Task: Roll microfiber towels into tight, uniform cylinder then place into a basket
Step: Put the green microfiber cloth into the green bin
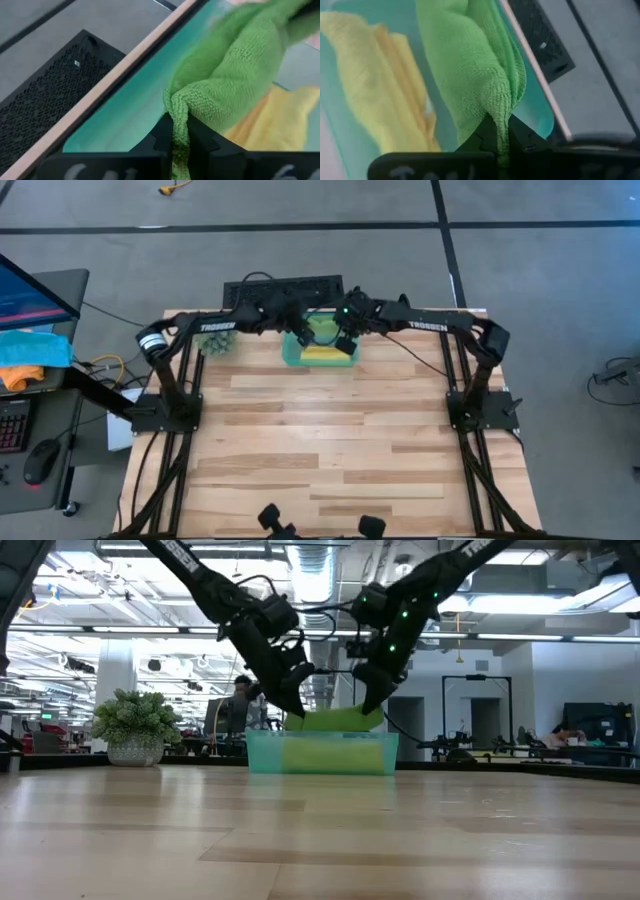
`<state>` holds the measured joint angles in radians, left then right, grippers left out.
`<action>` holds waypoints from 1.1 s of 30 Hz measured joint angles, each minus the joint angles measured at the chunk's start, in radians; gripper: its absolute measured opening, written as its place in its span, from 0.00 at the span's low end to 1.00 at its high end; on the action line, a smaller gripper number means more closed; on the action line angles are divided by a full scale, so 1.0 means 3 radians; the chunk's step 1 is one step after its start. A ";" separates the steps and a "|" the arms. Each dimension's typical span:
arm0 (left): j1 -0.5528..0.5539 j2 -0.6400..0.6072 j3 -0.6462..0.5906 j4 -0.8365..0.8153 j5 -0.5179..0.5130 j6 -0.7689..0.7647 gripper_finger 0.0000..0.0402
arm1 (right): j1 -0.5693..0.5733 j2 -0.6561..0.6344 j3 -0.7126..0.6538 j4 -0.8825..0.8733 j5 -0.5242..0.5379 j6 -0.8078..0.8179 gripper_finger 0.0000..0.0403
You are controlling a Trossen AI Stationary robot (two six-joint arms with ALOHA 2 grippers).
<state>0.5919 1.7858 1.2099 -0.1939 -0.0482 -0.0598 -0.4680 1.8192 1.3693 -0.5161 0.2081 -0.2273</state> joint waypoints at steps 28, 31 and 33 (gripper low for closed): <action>0.0153 0.0384 0.0072 0.0005 0.0234 0.0178 0.16 | -0.0147 0.0390 0.0001 -0.0001 -0.0090 0.0034 0.17; 0.0152 0.0384 0.0071 -0.0004 0.0233 0.0200 0.22 | -0.0144 0.0390 0.0001 -0.0001 -0.0086 0.0035 0.21; 0.0147 0.0384 0.0069 -0.0022 0.0249 0.0182 0.26 | -0.0143 0.0390 0.0001 0.0000 -0.0088 0.0070 0.26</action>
<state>0.6358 1.9011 1.2305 -0.2004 0.0264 -0.0051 -0.5110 1.9362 1.3697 -0.5159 0.1818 -0.2063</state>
